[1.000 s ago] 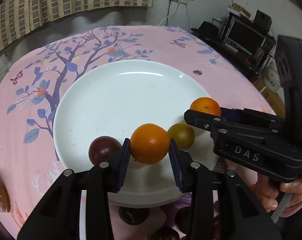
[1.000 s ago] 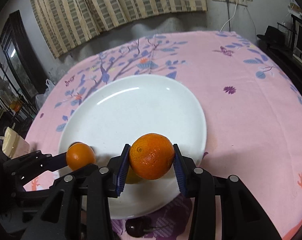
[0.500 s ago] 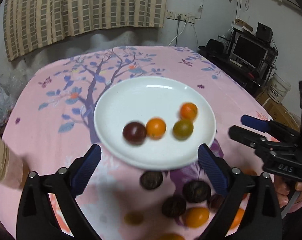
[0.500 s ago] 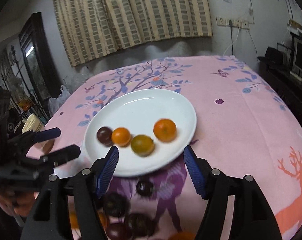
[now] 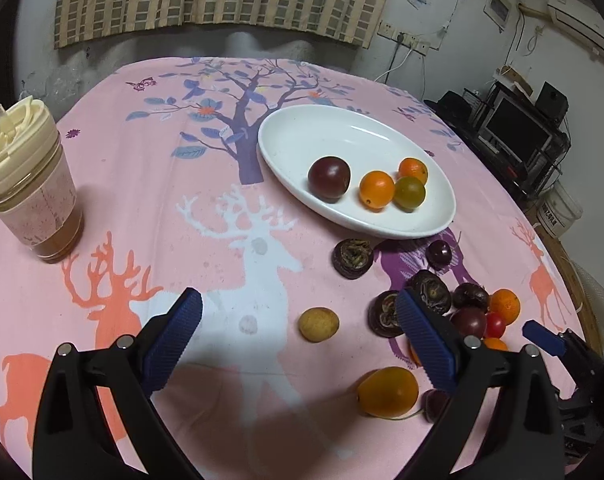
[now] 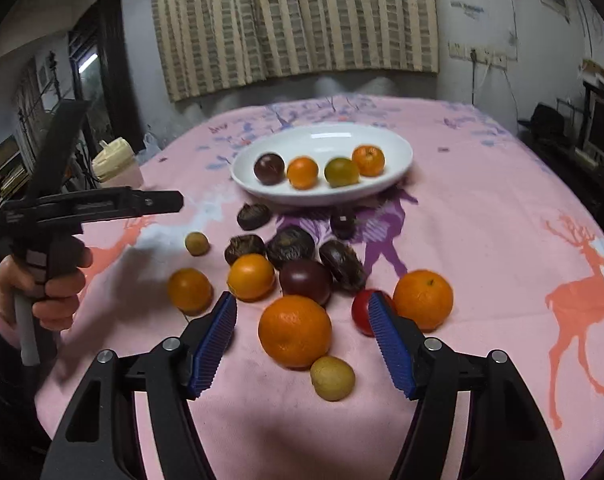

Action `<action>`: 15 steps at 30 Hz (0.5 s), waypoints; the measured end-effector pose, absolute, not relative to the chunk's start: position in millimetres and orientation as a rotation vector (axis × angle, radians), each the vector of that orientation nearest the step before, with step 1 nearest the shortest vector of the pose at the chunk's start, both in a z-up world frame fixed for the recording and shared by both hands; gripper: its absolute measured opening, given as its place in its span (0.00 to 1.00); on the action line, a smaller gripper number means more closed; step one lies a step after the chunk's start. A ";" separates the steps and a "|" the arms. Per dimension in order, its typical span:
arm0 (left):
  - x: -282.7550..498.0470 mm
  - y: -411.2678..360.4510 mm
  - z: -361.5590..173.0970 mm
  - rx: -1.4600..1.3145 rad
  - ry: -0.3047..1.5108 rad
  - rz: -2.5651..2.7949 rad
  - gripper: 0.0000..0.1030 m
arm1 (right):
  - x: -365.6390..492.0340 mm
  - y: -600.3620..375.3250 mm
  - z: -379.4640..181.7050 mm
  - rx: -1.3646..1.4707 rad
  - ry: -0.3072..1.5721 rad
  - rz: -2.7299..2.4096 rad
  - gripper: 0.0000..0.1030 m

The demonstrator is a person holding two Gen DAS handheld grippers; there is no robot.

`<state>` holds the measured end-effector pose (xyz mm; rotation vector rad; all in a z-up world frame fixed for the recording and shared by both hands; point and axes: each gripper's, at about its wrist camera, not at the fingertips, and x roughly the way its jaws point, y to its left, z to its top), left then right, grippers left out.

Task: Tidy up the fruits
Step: 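Grasp a large yellow-orange fruit with the left gripper while the right gripper grasps a mandarin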

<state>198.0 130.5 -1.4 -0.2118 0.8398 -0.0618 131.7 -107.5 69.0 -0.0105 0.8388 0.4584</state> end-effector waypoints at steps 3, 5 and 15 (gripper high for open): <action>191.0 132.5 -2.4 -0.198 0.833 -0.040 0.93 | 134.4 -104.4 59.2 -0.007 0.898 0.461 0.59; 186.7 136.6 -3.0 -0.208 0.831 -0.037 0.93 | 135.8 -101.3 54.4 -0.007 0.927 0.468 0.54; 170.9 146.9 -9.0 -0.236 0.828 -0.036 0.93 | 141.5 -95.8 44.6 0.004 0.991 0.455 0.49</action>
